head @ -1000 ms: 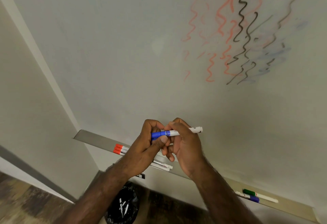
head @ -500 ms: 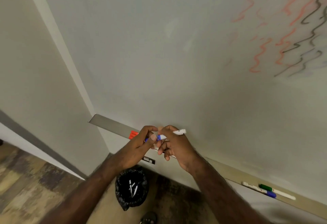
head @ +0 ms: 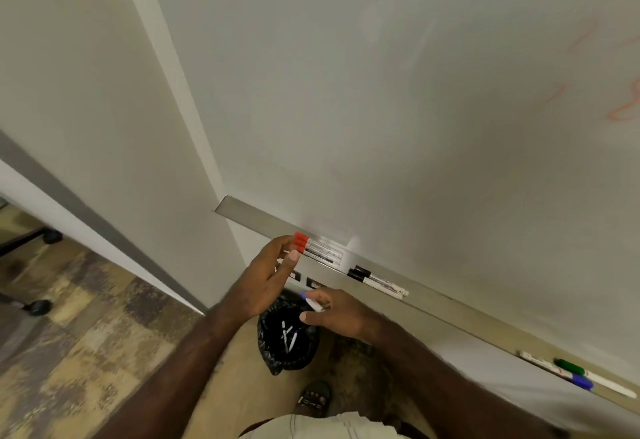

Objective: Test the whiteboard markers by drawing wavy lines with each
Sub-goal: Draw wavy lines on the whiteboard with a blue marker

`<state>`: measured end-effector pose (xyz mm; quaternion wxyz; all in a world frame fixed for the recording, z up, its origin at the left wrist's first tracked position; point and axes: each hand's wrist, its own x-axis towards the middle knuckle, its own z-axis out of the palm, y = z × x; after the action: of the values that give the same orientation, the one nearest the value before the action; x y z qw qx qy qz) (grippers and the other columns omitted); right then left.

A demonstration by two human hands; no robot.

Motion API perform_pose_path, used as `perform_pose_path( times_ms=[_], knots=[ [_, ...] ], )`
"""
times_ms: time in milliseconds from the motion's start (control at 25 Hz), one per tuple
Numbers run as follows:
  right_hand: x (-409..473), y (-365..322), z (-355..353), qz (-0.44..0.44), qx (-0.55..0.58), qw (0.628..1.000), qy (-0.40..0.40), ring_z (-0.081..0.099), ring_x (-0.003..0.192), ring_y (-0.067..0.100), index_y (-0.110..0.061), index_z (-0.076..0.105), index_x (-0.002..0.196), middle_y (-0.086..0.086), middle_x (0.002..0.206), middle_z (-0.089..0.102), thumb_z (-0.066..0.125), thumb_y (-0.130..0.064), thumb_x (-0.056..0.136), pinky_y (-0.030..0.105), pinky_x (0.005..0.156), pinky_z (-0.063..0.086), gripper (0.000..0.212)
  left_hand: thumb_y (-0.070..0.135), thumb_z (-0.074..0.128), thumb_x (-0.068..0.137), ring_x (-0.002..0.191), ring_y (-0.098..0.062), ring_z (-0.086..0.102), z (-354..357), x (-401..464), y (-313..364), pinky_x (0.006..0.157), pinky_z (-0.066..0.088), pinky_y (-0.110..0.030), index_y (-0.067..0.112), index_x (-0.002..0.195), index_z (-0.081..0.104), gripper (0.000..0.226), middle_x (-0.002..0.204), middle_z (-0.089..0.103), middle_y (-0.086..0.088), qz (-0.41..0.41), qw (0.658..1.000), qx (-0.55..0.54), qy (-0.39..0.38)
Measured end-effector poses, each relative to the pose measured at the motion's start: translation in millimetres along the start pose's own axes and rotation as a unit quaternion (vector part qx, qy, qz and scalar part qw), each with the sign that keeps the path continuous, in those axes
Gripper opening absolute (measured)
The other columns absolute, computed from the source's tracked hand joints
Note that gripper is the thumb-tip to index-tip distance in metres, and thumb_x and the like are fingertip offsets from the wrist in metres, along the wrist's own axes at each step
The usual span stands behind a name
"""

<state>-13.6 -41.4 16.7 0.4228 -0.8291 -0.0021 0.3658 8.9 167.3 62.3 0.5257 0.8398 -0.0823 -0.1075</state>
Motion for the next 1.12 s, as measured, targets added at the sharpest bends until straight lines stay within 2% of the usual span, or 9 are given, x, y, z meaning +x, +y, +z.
perform_pose_path(
  times_ms=[80,160,280,400,640,760,920,1120],
  knots=[
    [6.3,4.8,5.1,0.009,-0.034,0.999,-0.013,0.058,0.132,0.016,-0.032,0.050,0.152,-0.003,0.154,0.056,0.077,-0.057,0.087,0.034,0.106,0.051,0.074,0.052,0.041,0.110,0.123,0.013,0.054,0.2,0.9,-6.0,0.099,0.048,-0.018,0.048,0.137,0.048,0.028,0.133,0.058,0.027,0.001,1.000,0.013,-0.005],
    [4.4,6.1,3.1,0.003,-0.036,0.999,0.009,0.056,0.130,0.016,-0.026,0.051,0.152,-0.001,0.151,0.057,0.074,-0.048,0.094,0.028,0.100,0.048,0.066,0.064,0.038,0.106,0.127,0.003,0.057,1.8,4.4,-14.2,0.106,0.052,-0.034,0.042,0.144,0.049,0.044,0.139,0.059,0.021,0.006,1.000,0.023,-0.011],
    [-7.3,21.7,-5.9,0.001,0.003,0.998,0.067,0.058,0.129,0.019,-0.022,0.055,0.148,0.001,0.148,0.059,0.070,-0.040,0.099,0.026,0.096,0.046,0.054,0.073,0.034,0.103,0.131,0.000,0.055,13.9,10.7,-14.2,0.110,0.051,-0.042,0.043,0.150,0.043,0.056,0.146,0.056,0.019,-0.007,0.998,0.051,-0.019],
    [-29.0,46.7,-16.1,0.005,0.036,0.992,0.117,0.060,0.128,0.017,-0.024,0.058,0.145,-0.002,0.144,0.061,0.071,-0.039,0.099,0.024,0.095,0.047,0.050,0.070,0.036,0.104,0.130,0.000,0.056,40.9,15.4,1.7,0.110,0.052,-0.040,0.037,0.150,0.046,0.057,0.143,0.057,0.017,0.007,0.998,0.048,-0.035],
    [-86.0,107.4,-49.5,0.019,0.104,0.967,0.232,0.062,0.109,0.004,-0.030,0.065,0.133,-0.012,0.128,0.063,0.073,-0.040,0.097,0.012,0.082,0.047,0.038,0.067,0.040,0.104,0.126,0.000,0.057,123.7,24.6,48.1,0.104,0.054,-0.033,0.029,0.145,0.053,0.057,0.139,0.061,0.014,0.064,0.992,0.058,-0.097],
    [-118.0,138.9,-71.8,0.021,0.128,0.950,0.283,0.064,0.107,0.003,-0.029,0.066,0.131,-0.011,0.126,0.066,0.073,-0.041,0.098,0.017,0.085,0.051,0.036,0.052,0.047,0.108,0.123,0.003,0.058,173.4,30.2,69.6,0.100,0.054,-0.028,0.029,0.141,0.057,0.042,0.133,0.062,0.016,0.097,0.984,0.067,-0.133],
    [-166.3,194.2,-105.6,0.052,0.156,0.919,0.357,0.065,0.107,0.006,-0.027,0.067,0.129,-0.010,0.124,0.067,0.072,-0.040,0.098,0.019,0.085,0.051,0.034,0.044,0.050,0.108,0.117,0.004,0.060,254.3,36.4,102.9,0.095,0.049,-0.018,0.024,0.136,0.061,0.036,0.128,0.066,0.012,0.138,0.970,0.079,-0.184],
    [-215.5,256.5,-134.8,0.093,0.180,0.875,0.439,0.063,0.103,0.003,-0.025,0.067,0.128,-0.008,0.122,0.067,0.071,-0.038,0.099,0.013,0.080,0.047,0.032,0.040,0.055,0.107,0.111,-0.005,0.063,349.4,35.9,127.1,0.094,0.053,-0.026,0.021,0.129,0.065,0.031,0.123,0.068,0.006,0.161,0.951,0.109,-0.241]
  ],
)
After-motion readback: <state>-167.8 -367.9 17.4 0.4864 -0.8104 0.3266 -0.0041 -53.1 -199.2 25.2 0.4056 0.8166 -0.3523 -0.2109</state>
